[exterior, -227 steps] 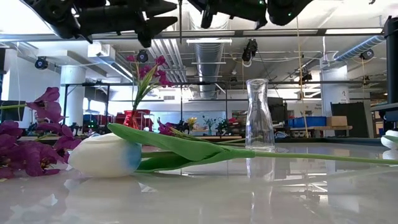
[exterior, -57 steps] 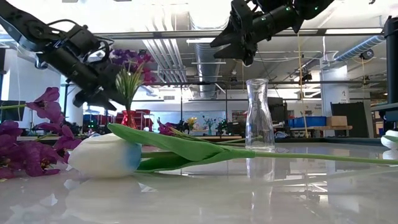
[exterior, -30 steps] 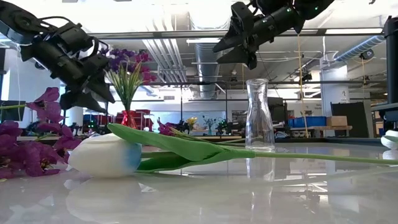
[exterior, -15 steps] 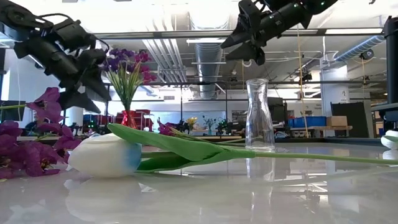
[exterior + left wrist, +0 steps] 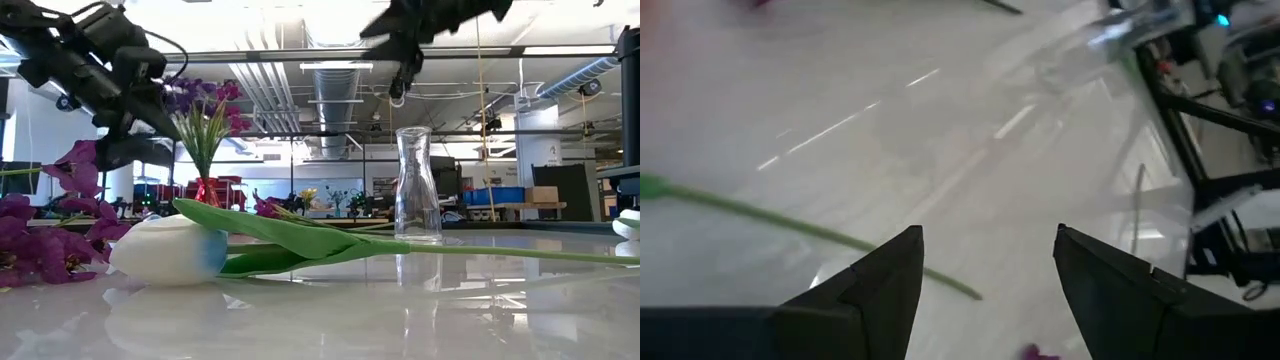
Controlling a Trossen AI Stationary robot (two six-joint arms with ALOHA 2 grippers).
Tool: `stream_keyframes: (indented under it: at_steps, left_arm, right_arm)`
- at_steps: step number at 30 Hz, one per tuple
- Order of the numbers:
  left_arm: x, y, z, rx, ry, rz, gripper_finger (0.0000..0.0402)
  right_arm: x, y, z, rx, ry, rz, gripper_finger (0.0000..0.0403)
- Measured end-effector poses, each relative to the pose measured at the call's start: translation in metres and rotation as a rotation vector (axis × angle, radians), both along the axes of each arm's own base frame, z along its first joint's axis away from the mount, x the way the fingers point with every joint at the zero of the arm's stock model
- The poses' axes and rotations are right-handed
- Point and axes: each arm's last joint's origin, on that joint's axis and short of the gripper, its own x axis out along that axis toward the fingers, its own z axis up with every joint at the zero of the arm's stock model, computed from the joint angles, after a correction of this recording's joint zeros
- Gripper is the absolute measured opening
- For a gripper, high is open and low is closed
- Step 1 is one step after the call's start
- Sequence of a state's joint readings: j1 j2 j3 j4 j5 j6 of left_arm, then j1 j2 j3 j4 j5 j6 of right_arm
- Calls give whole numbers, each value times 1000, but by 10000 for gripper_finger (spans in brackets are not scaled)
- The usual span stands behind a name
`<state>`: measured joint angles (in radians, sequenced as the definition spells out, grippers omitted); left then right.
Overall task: Sort flowers into vase by color
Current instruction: Put the white flower into the transparent vase
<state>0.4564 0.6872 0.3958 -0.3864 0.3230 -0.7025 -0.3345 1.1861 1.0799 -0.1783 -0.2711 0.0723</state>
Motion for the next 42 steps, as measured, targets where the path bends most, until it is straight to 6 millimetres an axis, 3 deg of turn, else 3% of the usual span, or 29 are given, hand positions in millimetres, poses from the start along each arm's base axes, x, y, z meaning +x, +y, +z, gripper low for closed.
stream_keyframes:
  at_steps: [7,13,18,30,36,42]
  left_arm:
    - [7,-11,3,2,-33,-24,215]
    - [9,-19,4,-28,-35,-58,215]
    - [11,-30,4,-54,-38,-114,215]
    - [13,-72,5,-62,-30,-234,215]
    - [11,-89,5,-64,-24,-295,215]
    - [7,-102,5,-61,-22,-325,215]
  right_arm:
    - [5,41,21,-70,61,174,210]
    - [4,79,21,-48,148,310,210]
    - [1,107,12,7,252,324,210]
    - [11,187,-33,50,508,327,188]
    - [23,221,-72,89,654,309,180]
    - [41,236,-119,90,788,235,180]
